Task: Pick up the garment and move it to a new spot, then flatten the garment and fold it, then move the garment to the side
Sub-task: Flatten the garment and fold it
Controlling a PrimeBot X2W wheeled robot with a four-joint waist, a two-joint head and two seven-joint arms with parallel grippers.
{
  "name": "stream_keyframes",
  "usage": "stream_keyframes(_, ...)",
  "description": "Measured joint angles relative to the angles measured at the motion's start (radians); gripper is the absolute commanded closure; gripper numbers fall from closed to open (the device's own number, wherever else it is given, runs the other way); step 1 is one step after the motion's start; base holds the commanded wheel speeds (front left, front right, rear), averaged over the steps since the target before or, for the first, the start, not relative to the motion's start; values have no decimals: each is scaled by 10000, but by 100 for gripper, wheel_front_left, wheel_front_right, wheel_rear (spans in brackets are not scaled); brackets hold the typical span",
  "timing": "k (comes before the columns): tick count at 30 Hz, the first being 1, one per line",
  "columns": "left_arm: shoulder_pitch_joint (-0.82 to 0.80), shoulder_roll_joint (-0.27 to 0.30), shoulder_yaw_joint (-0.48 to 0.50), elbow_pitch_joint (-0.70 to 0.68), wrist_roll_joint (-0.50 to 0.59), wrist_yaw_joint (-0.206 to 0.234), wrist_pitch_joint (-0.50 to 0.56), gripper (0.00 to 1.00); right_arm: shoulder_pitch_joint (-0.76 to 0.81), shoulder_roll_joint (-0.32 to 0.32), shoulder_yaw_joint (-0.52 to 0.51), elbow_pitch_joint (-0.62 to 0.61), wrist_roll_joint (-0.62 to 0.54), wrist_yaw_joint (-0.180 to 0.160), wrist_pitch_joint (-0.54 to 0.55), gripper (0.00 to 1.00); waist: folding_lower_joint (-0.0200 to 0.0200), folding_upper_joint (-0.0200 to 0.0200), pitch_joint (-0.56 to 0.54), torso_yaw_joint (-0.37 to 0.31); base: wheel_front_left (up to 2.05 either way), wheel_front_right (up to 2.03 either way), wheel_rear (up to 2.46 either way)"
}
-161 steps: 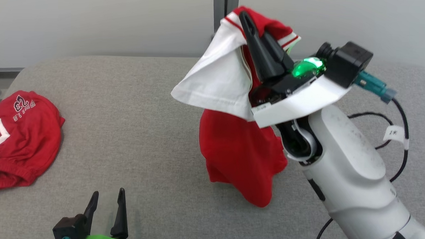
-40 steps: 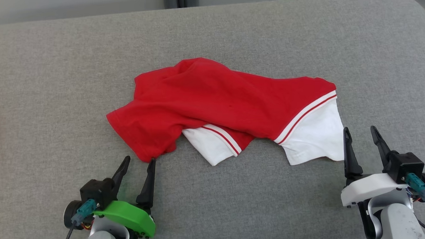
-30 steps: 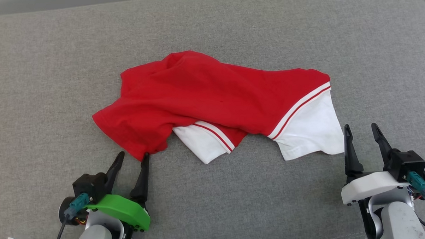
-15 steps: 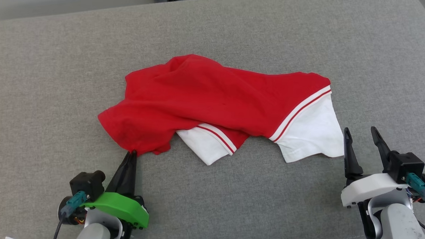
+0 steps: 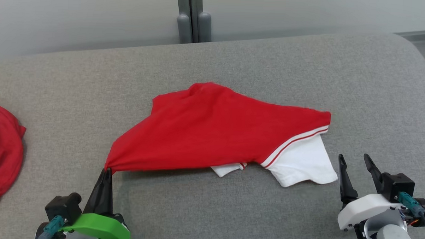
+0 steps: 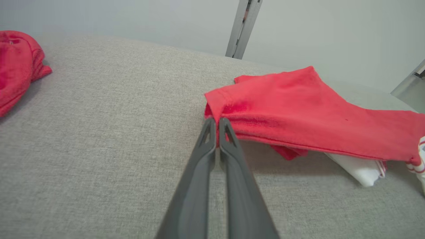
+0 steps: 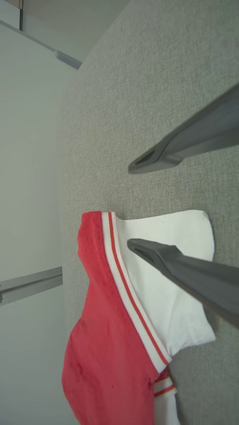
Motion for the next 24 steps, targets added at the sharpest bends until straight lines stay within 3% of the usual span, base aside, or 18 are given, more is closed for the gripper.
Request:
stream_keyframes(3,159,25,222,165,215,0,0,100,171,2,92,98,73,0,0,0,0,0,-361,72,0,0,0)
stream_keyframes(4,199,31,247,339,326,0,0,71,214,2,132,121,94,0,0,0,0,0,-478,87,0,0,0)
stream_keyframes(5,236,27,293,445,376,0,0,28,255,2,161,128,111,0,0,0,0,0,-569,97,0,0,0)
stream_keyframes(6,256,25,353,579,447,0,0,0,302,0,203,130,151,0,0,0,0,0,-669,104,0,0,0)
stream_keyframes(18,752,-309,1294,111,2332,0,0,0,646,0,537,-744,151,0,0,0,0,0,-1086,-103,0,0,0)
stream_keyframes(24,930,-458,1432,-127,2577,0,0,0,813,0,612,-871,44,0,0,0,0,0,-1119,-129,0,0,0)
